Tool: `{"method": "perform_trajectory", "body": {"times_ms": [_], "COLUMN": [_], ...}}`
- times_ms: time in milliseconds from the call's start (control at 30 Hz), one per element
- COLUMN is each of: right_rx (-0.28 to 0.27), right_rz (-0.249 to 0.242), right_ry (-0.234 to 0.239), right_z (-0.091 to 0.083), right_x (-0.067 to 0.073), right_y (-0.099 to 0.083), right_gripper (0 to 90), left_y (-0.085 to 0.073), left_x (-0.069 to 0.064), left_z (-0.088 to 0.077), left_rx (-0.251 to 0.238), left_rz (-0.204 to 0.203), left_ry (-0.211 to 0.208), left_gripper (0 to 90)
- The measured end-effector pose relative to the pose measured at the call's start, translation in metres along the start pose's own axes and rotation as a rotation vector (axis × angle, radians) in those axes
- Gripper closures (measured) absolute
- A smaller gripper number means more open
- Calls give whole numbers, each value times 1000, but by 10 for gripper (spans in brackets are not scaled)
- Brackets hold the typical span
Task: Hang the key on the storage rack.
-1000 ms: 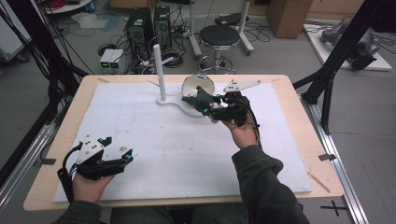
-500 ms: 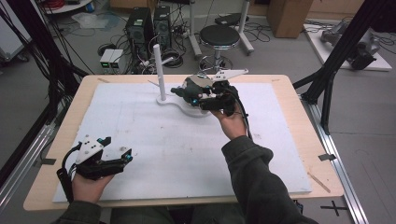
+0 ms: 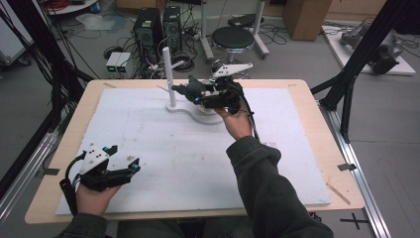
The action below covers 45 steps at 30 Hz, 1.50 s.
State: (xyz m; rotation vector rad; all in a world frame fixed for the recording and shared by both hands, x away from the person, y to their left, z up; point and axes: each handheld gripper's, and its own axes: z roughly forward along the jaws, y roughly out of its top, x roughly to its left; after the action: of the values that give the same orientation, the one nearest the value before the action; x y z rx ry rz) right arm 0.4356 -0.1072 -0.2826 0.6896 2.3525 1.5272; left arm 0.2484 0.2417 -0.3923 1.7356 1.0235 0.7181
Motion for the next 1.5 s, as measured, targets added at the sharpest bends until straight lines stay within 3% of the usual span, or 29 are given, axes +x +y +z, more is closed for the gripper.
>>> {"method": "perform_trajectory", "body": {"times_ms": [300, 700, 1033, 1500], "right_rx": [-5, 2, 2, 45], "right_rz": [-15, -9, 9, 42], "right_ry": [18, 22, 1, -13], "right_z": [18, 35, 50, 67], "right_x": [3, 4, -2, -11], "right_y": [20, 30, 28, 19], "right_gripper": [449, 449, 449, 446], "left_y": [0, -1, -1, -1], "left_x": [0, 2, 2, 2], "left_z": [0, -1, -1, -1], "left_rx": [4, 2, 1, 4], "left_rz": [2, 3, -1, 1], "left_ry": [2, 2, 4, 0], "left_gripper": [151, 151, 151, 151]}}
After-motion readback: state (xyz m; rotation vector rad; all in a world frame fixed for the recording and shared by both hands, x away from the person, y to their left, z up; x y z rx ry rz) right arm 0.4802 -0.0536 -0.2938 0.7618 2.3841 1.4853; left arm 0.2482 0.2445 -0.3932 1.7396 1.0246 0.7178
